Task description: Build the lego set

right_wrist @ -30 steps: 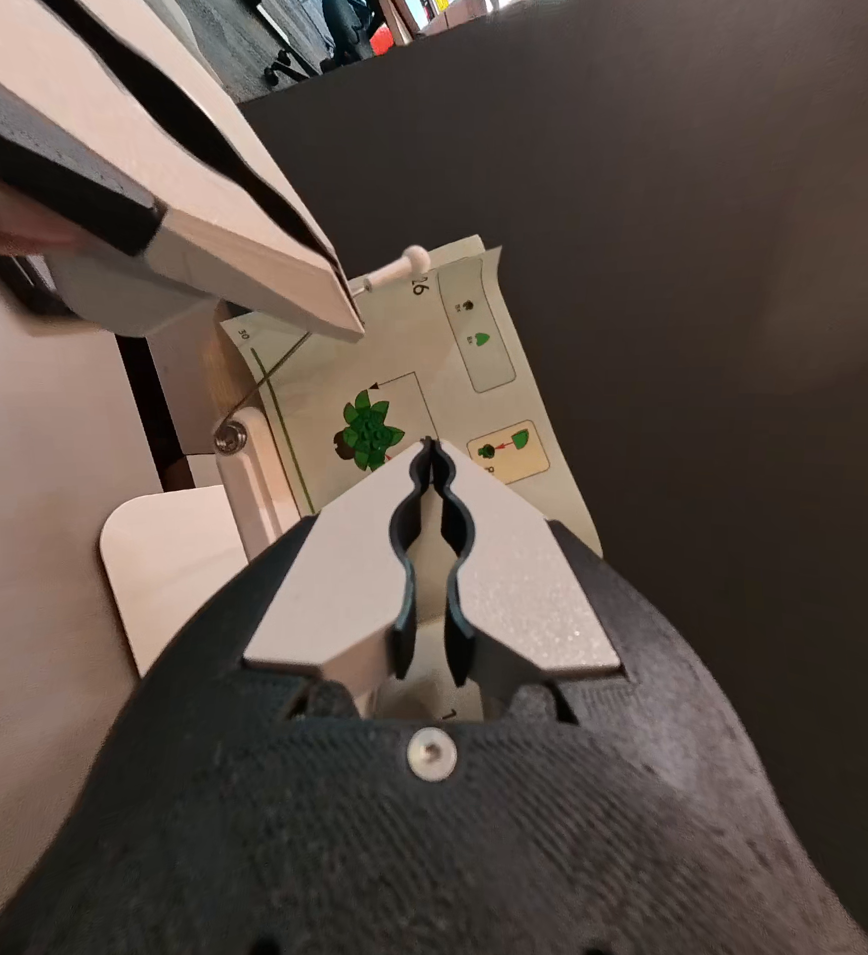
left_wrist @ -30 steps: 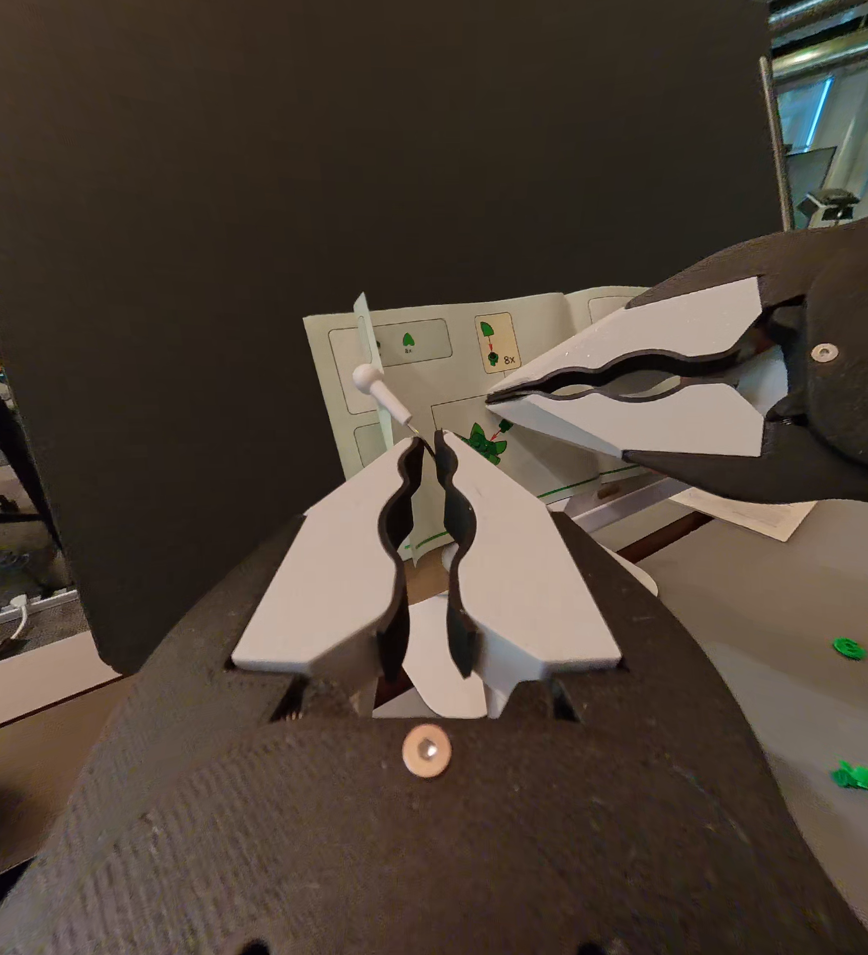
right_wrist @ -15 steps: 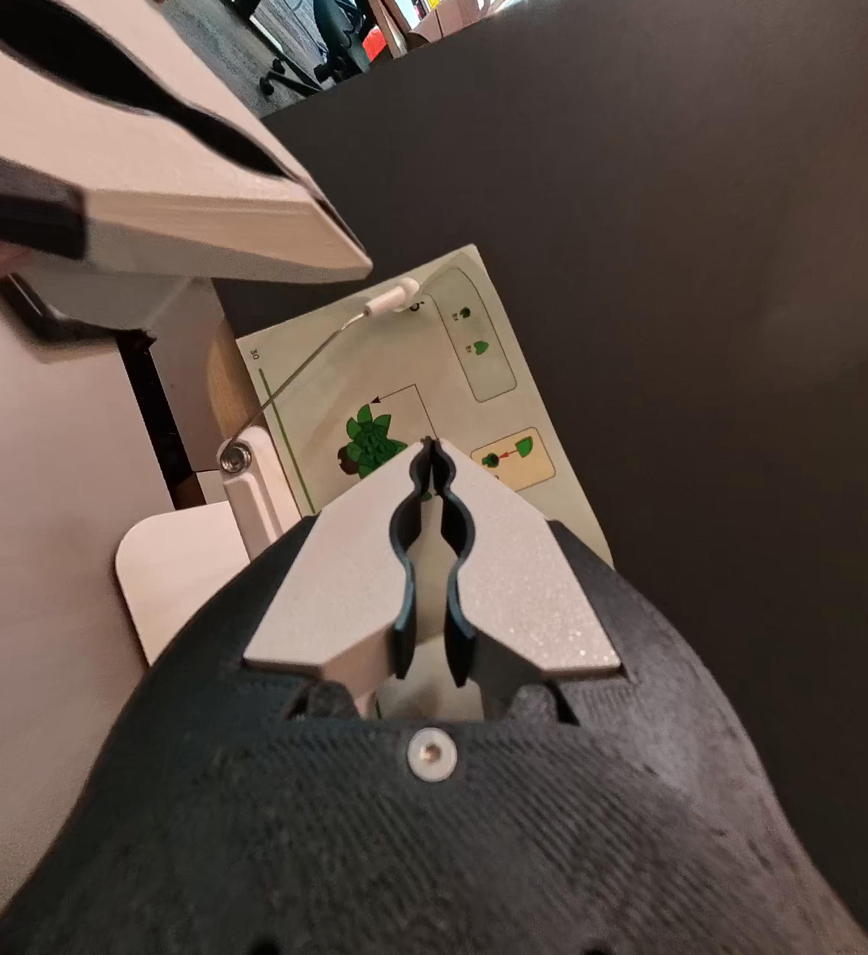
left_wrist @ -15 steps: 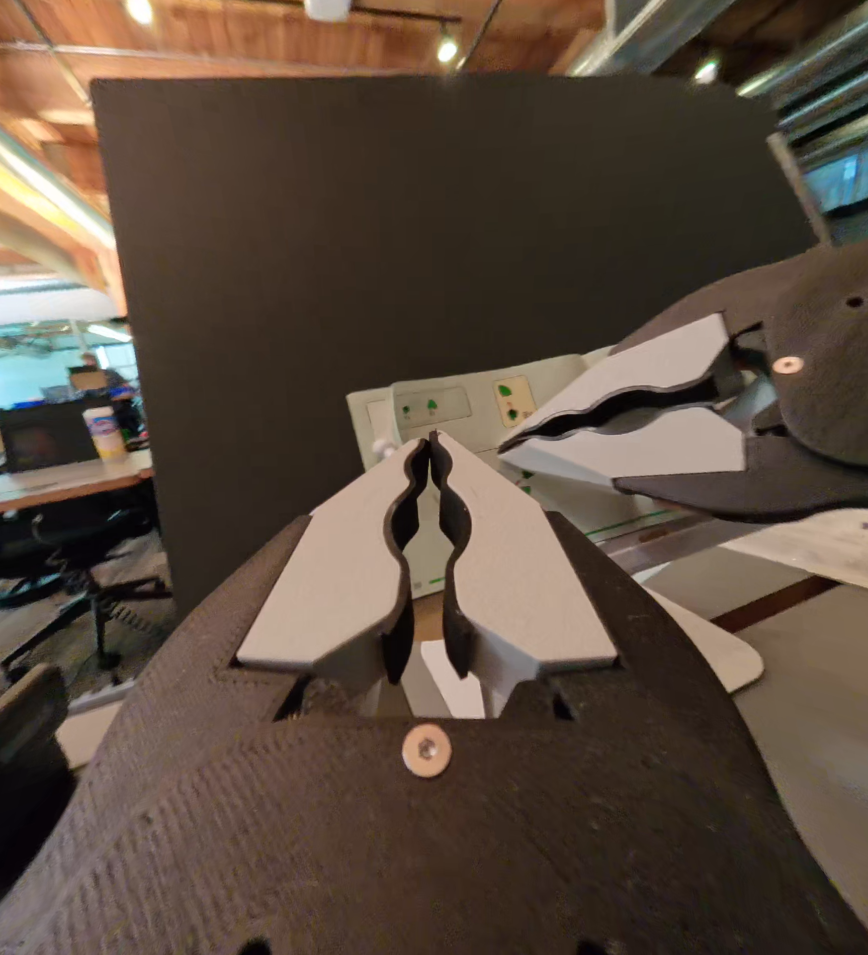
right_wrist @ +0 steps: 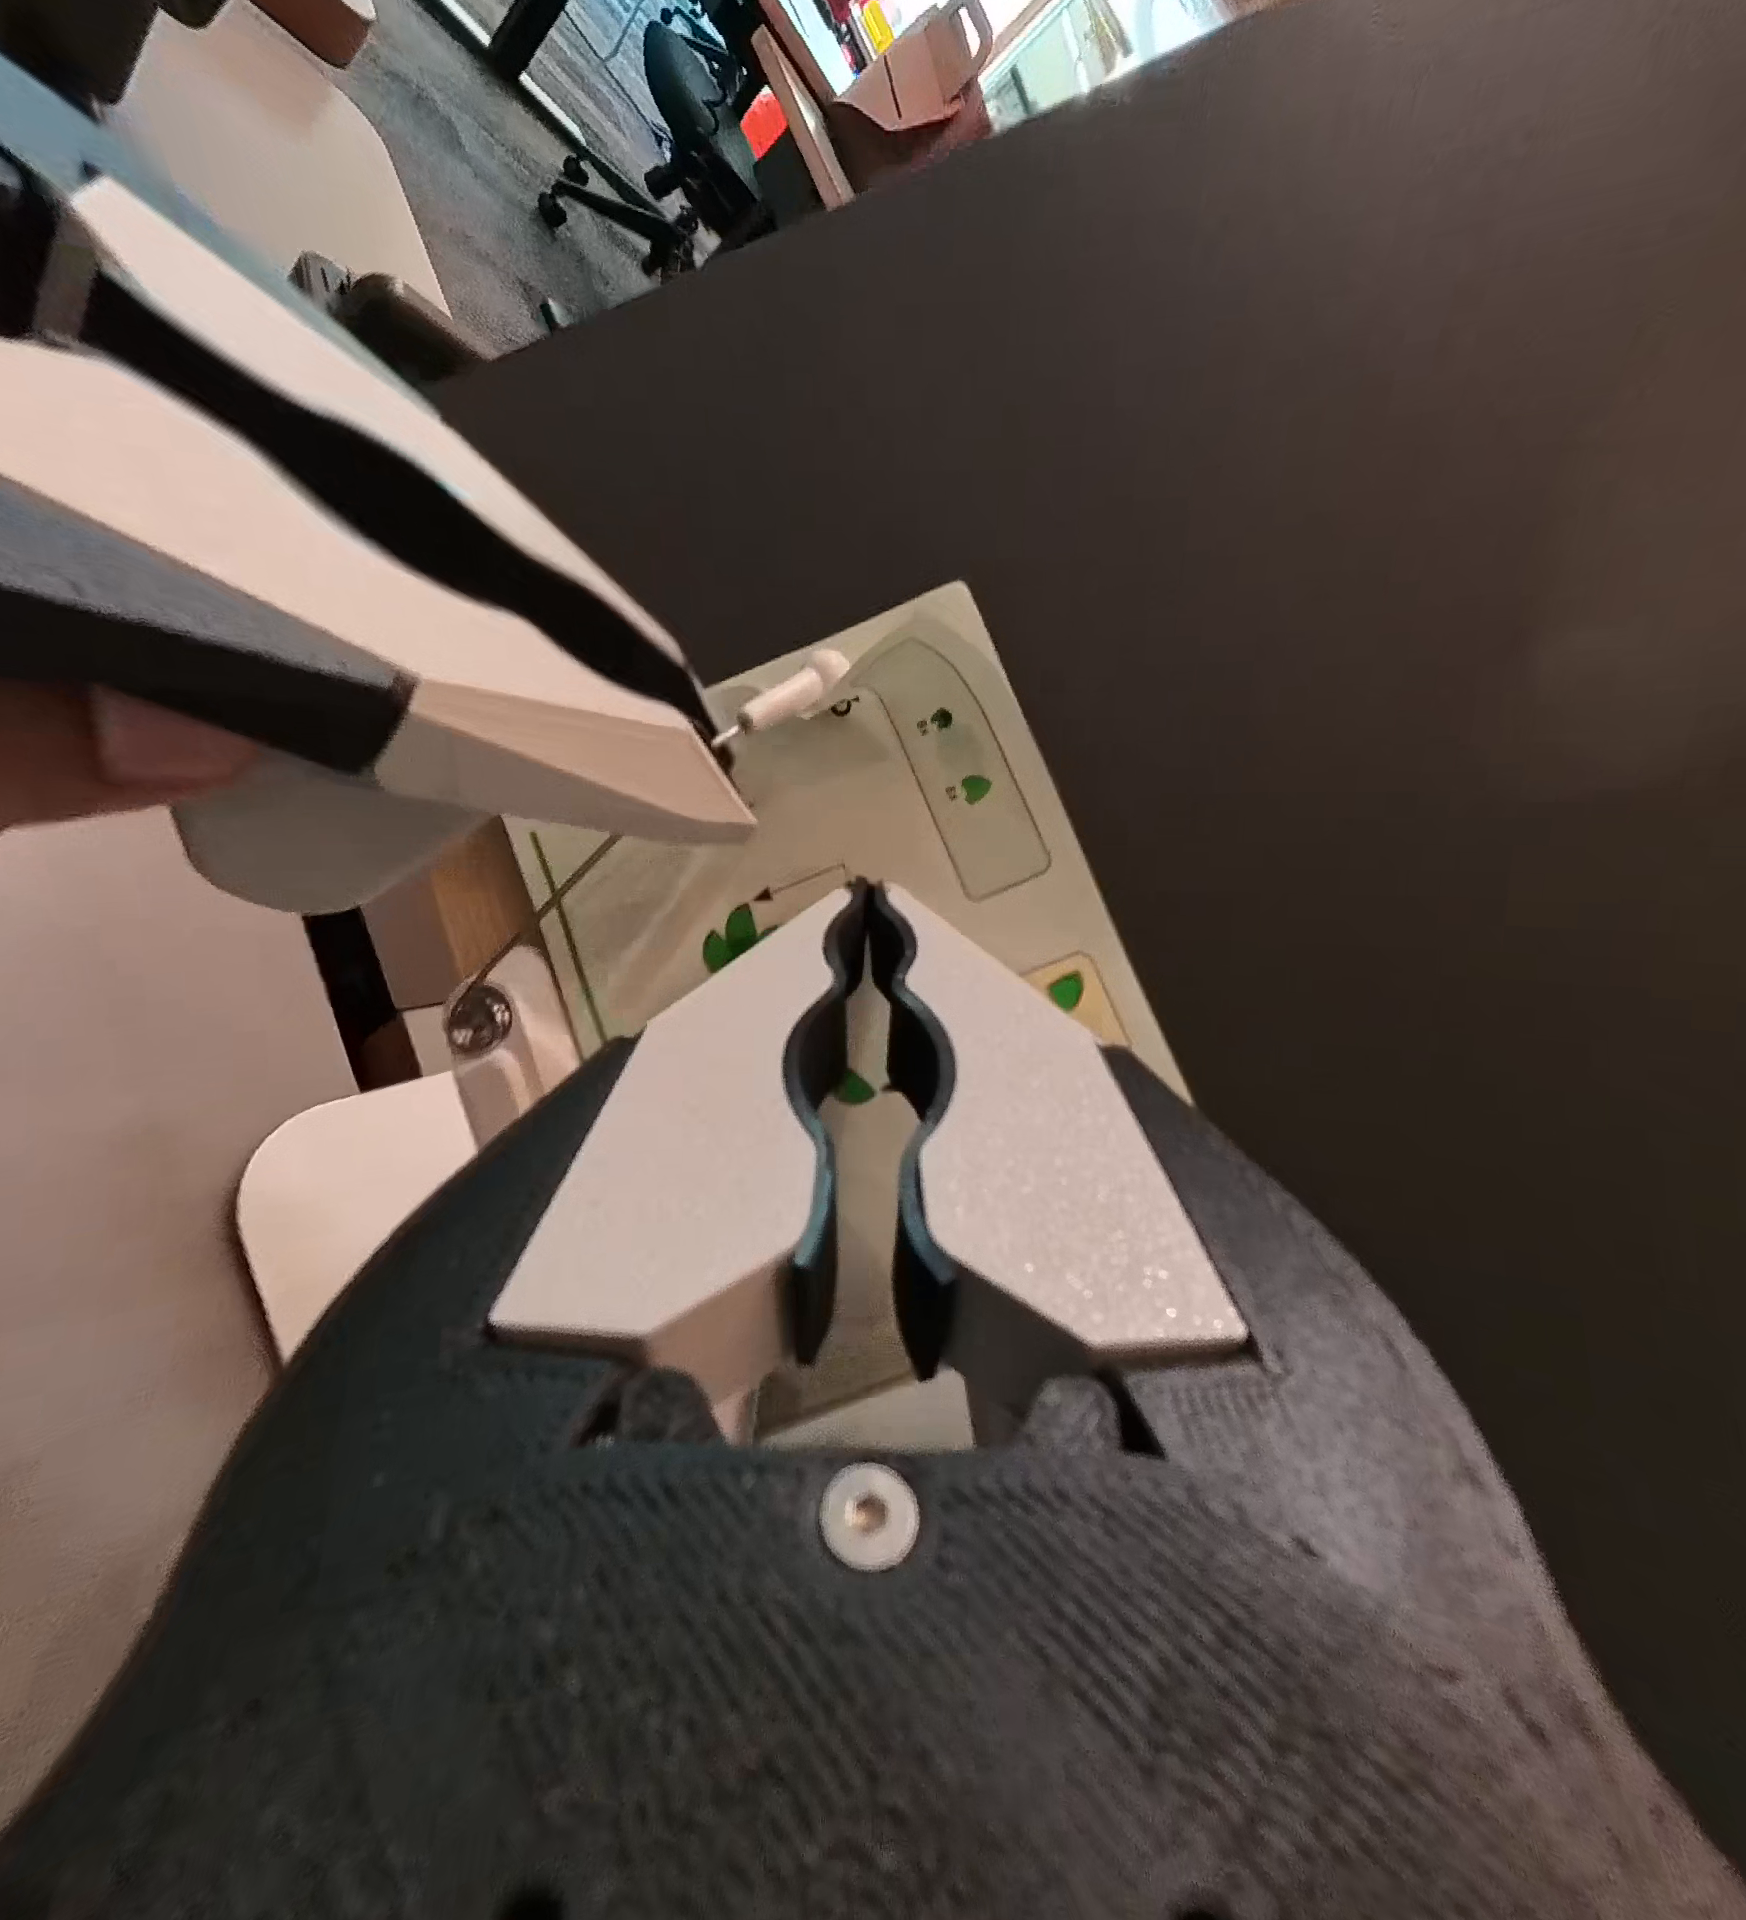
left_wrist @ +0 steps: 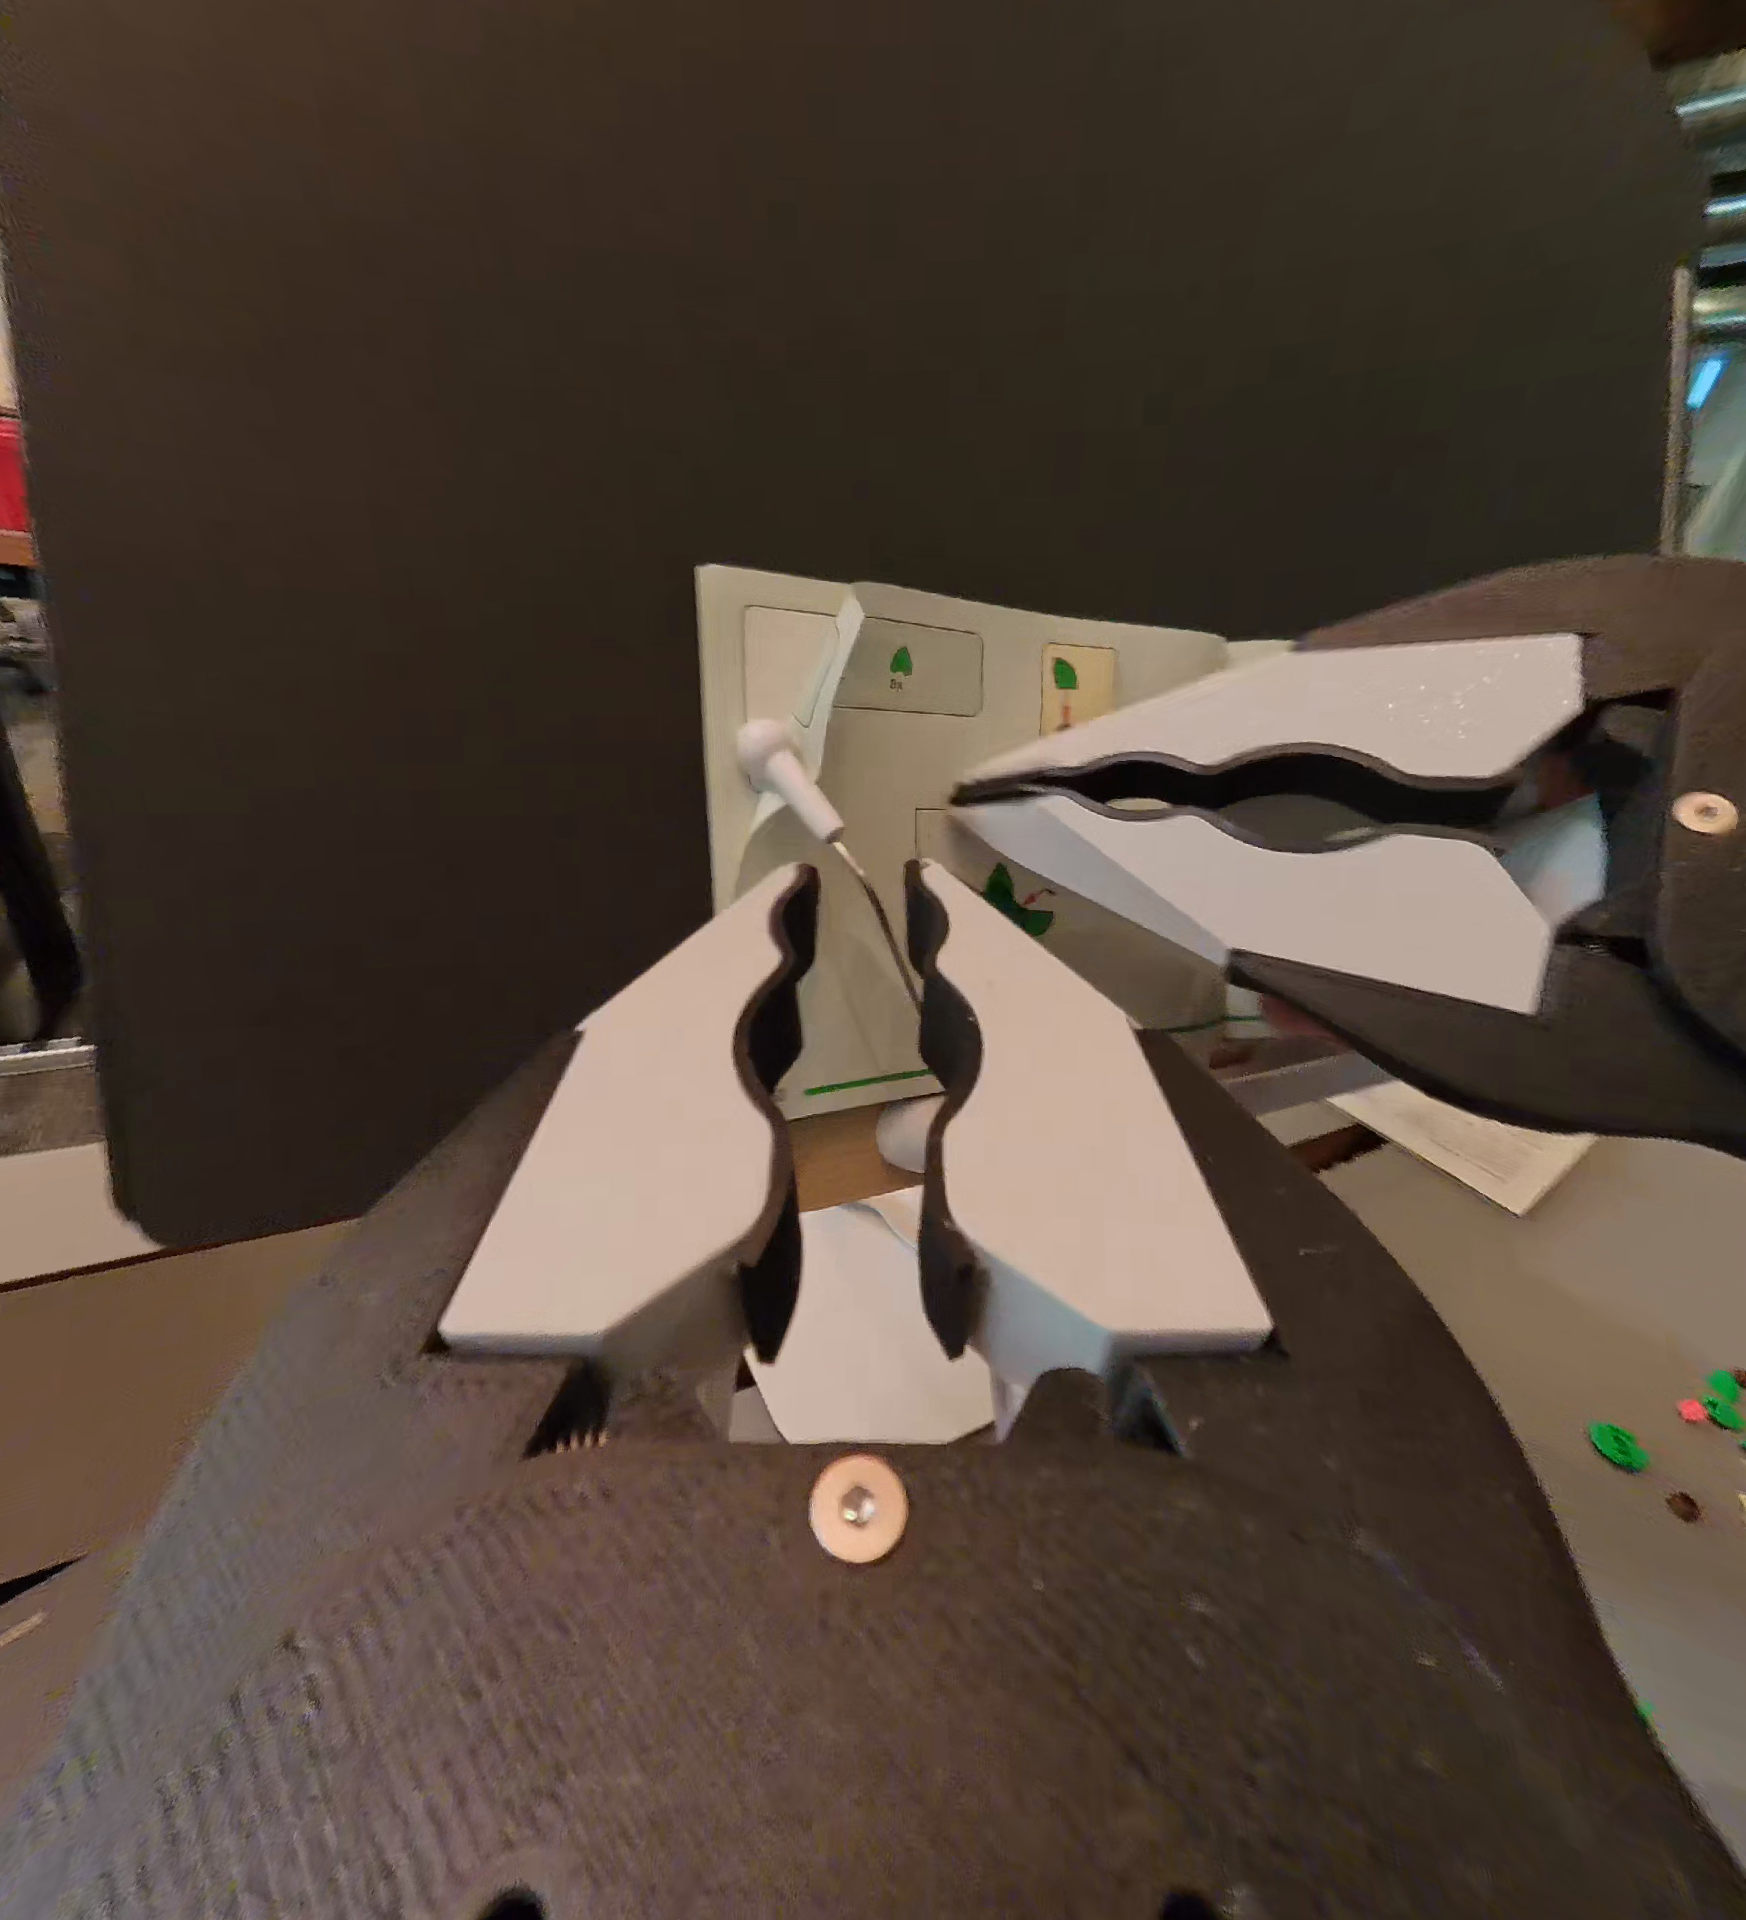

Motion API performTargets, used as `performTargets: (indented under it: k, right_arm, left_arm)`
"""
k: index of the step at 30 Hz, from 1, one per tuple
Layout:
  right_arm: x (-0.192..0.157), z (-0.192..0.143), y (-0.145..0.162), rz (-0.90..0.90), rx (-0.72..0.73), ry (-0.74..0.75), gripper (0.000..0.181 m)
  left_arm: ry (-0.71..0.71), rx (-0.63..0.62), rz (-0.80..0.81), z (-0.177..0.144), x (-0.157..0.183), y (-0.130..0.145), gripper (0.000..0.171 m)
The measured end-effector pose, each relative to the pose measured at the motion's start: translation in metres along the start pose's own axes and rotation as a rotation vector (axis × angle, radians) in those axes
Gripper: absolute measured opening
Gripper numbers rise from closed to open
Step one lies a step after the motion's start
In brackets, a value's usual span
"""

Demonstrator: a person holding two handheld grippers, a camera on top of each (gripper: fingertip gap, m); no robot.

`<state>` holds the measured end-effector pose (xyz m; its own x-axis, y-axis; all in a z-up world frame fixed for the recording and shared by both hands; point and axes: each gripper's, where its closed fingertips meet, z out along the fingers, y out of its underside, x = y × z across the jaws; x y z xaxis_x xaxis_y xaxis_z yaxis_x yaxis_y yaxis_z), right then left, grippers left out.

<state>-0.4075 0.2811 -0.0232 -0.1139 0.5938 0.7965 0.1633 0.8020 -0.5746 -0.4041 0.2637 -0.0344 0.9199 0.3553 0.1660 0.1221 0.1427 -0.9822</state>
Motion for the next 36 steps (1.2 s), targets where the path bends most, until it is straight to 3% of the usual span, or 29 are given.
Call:
performTargets:
  k: [2, 11, 22, 28, 31, 32, 36]
  right_arm:
    - [0.004, 0.005, -0.007, -0.004, 0.007, -0.002, 0.000]
    - [0.009, 0.024, -0.032, 0.062, 0.019, -0.069, 0.000]
    - [0.019, 0.012, -0.035, 0.194, 0.087, -0.052, 0.000]
    - [0.021, -0.048, -0.047, 0.198, 0.175, -0.022, 0.000]
    - [0.013, -0.101, -0.039, 0.249, 0.192, -0.016, 0.000]
    - [0.008, -0.120, -0.034, 0.293, 0.199, -0.017, 0.000]
    - [-0.040, -0.180, -0.006, 0.616, 0.198, -0.122, 0.000]
  left_arm:
    - [0.014, -0.013, -0.002, 0.000, 0.002, 0.000, 0.003]
    - [-0.043, 0.086, 0.131, -0.005, 0.008, -0.006, 0.000]
    - [-0.007, 0.043, -0.013, 0.000, 0.002, -0.001, 0.000]
    - [-0.014, 0.053, 0.008, -0.002, 0.001, -0.002, 0.001]
    - [0.019, 0.122, 0.031, -0.008, 0.006, -0.015, 0.022]
    - [0.013, 0.151, 0.024, -0.012, 0.004, -0.023, 0.031]
    - [0.015, 0.249, -0.006, -0.030, 0.005, -0.062, 0.033]
